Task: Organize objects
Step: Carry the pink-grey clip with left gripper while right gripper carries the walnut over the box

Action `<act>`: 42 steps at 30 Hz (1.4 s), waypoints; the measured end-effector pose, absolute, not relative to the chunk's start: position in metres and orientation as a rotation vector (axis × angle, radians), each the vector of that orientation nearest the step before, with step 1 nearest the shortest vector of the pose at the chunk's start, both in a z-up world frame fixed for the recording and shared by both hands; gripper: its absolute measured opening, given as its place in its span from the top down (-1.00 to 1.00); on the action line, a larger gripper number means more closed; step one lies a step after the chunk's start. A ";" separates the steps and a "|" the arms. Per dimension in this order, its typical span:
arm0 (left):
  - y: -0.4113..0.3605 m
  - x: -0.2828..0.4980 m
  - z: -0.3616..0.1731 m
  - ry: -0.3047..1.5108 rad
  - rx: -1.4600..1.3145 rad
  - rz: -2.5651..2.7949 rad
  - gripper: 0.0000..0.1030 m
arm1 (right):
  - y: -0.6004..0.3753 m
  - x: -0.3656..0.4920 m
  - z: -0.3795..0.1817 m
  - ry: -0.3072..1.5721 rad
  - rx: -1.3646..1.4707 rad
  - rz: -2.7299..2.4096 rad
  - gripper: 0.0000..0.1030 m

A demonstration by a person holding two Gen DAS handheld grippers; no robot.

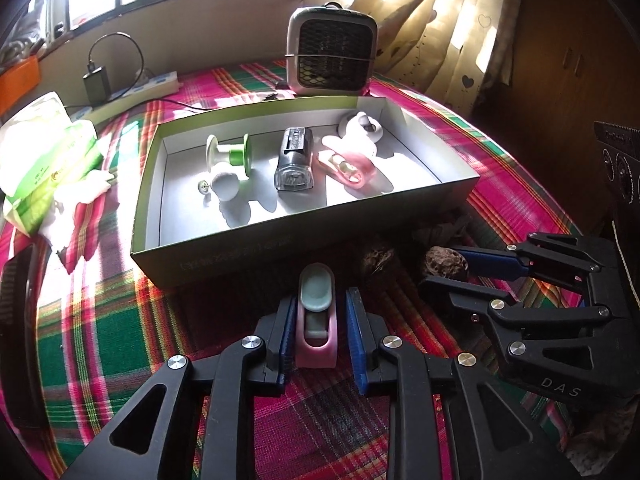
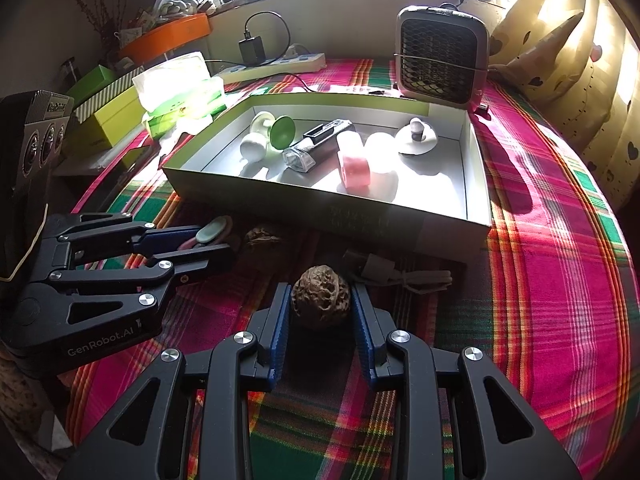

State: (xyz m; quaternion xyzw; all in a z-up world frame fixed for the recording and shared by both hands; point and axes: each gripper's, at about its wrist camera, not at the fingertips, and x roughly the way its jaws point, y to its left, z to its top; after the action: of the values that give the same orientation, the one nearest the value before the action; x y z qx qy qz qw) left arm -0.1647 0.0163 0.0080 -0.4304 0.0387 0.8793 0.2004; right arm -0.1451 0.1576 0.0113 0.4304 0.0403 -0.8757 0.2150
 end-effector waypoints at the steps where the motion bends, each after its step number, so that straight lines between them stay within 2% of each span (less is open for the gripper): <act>1: 0.017 -0.165 0.008 0.111 -1.204 2.459 0.58 | 0.158 -0.145 0.011 0.112 1.194 -2.429 0.40; 4: 0.017 -0.165 0.009 0.103 -1.210 2.462 0.58 | 0.158 -0.146 0.011 0.113 1.192 -2.428 0.40; 8: 0.017 -0.164 0.008 0.124 -1.209 2.483 0.70 | 0.158 -0.146 0.011 0.118 1.191 -2.430 0.40; 24: 0.014 -0.162 0.011 0.103 -1.211 2.489 0.71 | 0.157 -0.145 0.016 0.121 1.167 -2.434 0.40; 42: 0.006 -0.158 0.040 0.075 -1.132 2.531 0.71 | 0.160 -0.150 0.039 0.101 1.092 -2.457 0.40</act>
State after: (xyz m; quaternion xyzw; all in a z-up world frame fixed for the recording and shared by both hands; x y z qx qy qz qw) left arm -0.1577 0.0057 0.0397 -0.4011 0.0265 0.8972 0.1828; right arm -0.1502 0.1601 0.0389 0.3956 0.0365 -0.8901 0.2233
